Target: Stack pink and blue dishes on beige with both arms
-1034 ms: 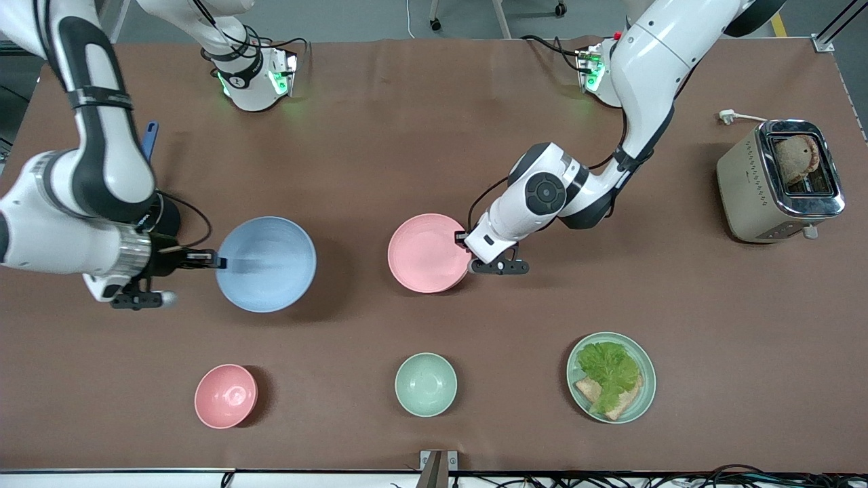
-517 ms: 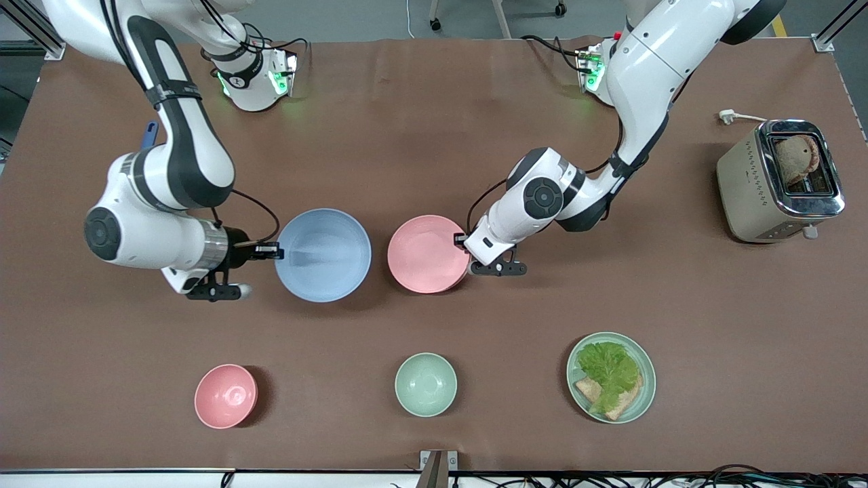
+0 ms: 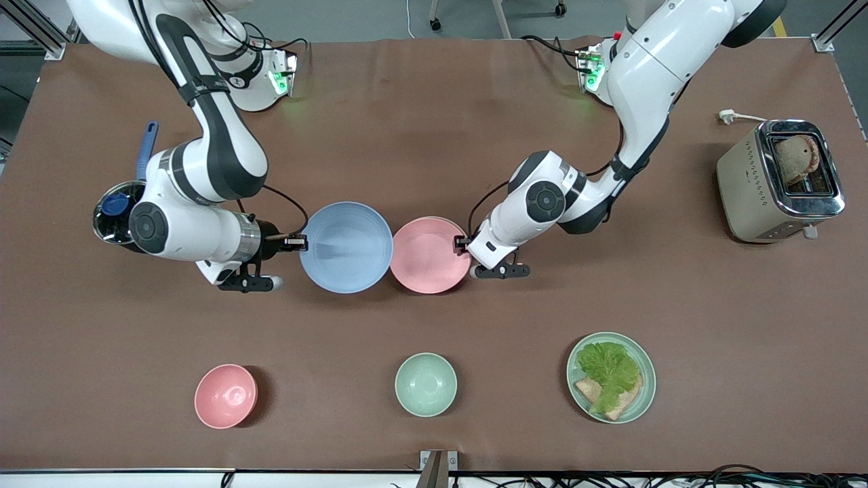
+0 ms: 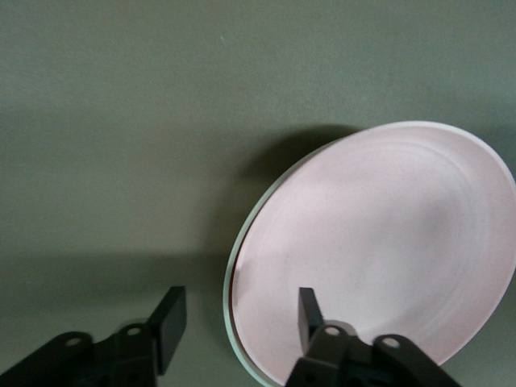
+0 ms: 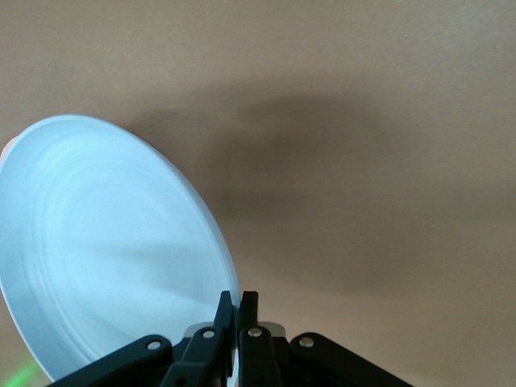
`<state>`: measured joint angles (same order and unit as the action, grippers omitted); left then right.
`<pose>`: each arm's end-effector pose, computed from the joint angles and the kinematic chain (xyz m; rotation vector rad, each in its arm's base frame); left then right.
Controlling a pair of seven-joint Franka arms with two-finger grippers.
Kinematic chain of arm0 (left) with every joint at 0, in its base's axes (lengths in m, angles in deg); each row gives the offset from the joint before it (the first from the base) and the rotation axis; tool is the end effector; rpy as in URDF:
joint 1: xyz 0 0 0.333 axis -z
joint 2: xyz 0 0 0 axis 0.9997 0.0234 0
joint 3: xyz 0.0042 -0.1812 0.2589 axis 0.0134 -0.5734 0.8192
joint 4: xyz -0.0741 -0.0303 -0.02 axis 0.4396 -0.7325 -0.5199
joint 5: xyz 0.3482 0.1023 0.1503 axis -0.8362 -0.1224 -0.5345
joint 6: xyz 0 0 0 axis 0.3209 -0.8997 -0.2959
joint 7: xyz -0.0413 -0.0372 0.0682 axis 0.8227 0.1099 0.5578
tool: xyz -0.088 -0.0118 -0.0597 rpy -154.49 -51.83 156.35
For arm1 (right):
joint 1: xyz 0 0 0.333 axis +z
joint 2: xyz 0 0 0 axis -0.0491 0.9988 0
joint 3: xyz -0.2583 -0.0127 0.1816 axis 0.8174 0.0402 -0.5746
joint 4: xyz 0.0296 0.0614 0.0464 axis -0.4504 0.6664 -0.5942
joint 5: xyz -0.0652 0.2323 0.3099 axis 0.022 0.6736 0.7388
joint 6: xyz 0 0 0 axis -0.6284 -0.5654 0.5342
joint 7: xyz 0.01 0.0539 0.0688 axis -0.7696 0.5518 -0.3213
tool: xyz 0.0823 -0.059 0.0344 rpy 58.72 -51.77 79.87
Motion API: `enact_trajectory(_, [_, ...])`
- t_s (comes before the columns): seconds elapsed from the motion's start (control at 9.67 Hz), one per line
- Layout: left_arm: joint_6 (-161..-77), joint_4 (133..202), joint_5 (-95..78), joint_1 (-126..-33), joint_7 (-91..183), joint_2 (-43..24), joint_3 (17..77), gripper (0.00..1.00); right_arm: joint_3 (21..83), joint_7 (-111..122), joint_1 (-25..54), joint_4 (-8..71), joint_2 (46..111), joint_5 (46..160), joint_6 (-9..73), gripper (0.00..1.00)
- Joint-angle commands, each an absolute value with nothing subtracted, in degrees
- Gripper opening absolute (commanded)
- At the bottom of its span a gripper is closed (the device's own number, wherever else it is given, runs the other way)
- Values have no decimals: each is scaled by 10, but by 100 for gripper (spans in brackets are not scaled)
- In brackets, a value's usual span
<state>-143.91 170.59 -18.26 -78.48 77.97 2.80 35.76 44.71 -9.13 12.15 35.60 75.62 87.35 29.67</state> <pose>0.5332 -0.3993 0.2307 2.8430 0.1122 -0.1425 0.5887 0.2012 0.3354 -2.8253 0.0797 0.3784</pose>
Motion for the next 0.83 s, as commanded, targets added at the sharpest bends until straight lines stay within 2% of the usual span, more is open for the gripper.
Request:
enact_trajectory(0.0, [-1332, 1703, -205, -816, 786, -57, 366, 100, 446, -135, 157, 368, 748, 886, 317, 1])
enact_trajectory(0.21, [-1249, 1665, -273, -865, 784, -114, 365, 100, 446, -191, 210, 368, 755, 886, 360, 2])
enact_trajectory(0.41, [-1121, 1574, -341, -898, 759, -128, 365, 100, 446, -238, 259, 368, 783, 886, 430, 2])
enact_trajectory(0.62, [-990, 1481, -378, -909, 677, -149, 368, 100, 447, -237, 267, 370, 806, 881, 456, 3])
enact_trajectory(0.72, [-973, 1479, -372, -946, 649, -176, 363, 100, 447, -237, 271, 376, 814, 880, 477, 3])
